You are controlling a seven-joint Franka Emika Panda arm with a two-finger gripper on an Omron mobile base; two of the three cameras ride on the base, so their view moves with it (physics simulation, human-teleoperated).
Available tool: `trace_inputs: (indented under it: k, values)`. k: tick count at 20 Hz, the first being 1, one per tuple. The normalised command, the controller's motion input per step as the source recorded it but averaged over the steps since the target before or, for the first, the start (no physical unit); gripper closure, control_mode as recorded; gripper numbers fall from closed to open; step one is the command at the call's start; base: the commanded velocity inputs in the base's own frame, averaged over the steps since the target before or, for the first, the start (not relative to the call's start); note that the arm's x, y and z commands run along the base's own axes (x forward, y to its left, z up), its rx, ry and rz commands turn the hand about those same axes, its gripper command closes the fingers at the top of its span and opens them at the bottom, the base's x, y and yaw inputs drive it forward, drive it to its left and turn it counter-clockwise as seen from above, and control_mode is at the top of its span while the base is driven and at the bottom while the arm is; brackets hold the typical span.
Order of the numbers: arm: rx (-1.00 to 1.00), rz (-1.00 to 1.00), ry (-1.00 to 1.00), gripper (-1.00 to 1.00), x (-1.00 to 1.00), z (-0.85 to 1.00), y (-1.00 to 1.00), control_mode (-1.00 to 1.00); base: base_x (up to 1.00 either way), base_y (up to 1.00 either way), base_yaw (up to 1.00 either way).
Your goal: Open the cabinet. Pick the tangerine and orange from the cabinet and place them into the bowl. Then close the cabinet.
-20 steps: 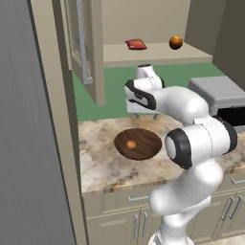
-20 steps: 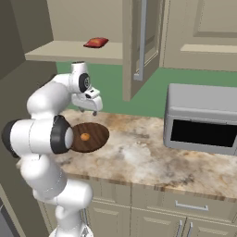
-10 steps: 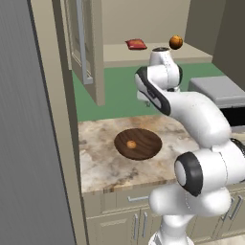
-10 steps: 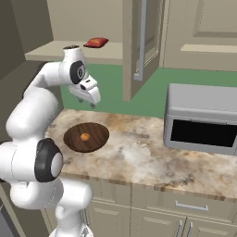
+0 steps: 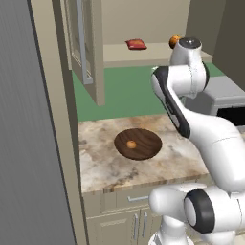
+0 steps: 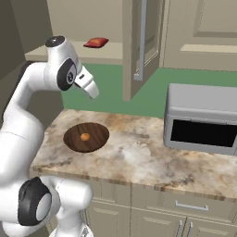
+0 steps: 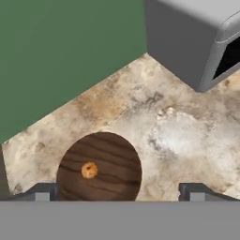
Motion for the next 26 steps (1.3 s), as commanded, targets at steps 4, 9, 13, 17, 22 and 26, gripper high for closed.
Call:
trace_inputs:
  k: [4,9,13,17,22,26]
  values:
    - [0.05,0.0,-0.49,-1.0,-0.3,0.47,-0.27,-1.0,0.0,0.0,0.0]
    - [0.0,0.0,-0.38,-1.0,-0.04,0.56,-0.02,-1.0,0.0,0.0,0.0]
    - [0.0,0.0,-0.21,-1.0,0.0,0.65,0.01,-1.0,0.0,0.0,0.0]
    - [-0.02,0.03,-0.04,-1.0,0.0,0.53,0.01,-1.0,0.0,0.0,0.0]
    - [-0.03,0.09,-0.01,-1.0,0.0,0.51,0.0,-1.0,0.0,0.0,0.0]
    - [-0.11,0.09,0.0,-1.0,0.0,0.39,0.0,-1.0,0.0,0.0,0.0]
